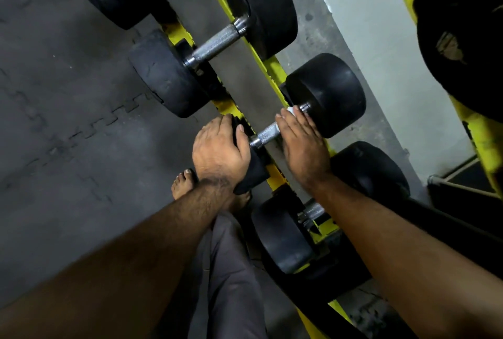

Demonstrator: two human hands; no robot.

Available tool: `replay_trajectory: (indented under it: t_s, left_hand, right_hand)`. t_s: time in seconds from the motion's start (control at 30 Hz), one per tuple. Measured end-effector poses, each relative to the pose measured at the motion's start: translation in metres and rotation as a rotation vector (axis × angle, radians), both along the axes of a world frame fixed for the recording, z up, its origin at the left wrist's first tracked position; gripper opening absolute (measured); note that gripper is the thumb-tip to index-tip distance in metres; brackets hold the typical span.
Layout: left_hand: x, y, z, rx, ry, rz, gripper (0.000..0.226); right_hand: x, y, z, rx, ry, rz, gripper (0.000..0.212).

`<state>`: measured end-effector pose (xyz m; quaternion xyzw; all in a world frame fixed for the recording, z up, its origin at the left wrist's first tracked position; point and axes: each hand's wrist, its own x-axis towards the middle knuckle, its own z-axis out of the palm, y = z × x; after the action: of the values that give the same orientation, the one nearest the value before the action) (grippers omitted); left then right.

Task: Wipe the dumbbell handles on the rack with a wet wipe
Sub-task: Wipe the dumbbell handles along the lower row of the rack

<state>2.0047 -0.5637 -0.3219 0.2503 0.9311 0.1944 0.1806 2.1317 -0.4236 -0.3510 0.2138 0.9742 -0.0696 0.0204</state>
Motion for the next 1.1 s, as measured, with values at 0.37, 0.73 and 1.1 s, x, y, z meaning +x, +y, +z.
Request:
replay_trajectory:
  t_s: [0.37,0.73,1.1]
  left_hand:
    - [0.0,0.0,0.0,0.052,0.054,-0.005,0.036]
    - [-0.002,0.006,0.001,0.002,0.021,-0.168,0.055]
    - [-0.001,0.006,0.004,-0.003,0.053,-0.165,0.047]
  right_hand:
    - [0.007,-0.001,-0.012,-0.034,0.168,-0.024,0.049]
    - [0.019,0.0,-0.018,-0.075,0.169,0.154,0.053]
    - [0.018,0.012,-0.021,-0.061,0.188,0.158,0.053]
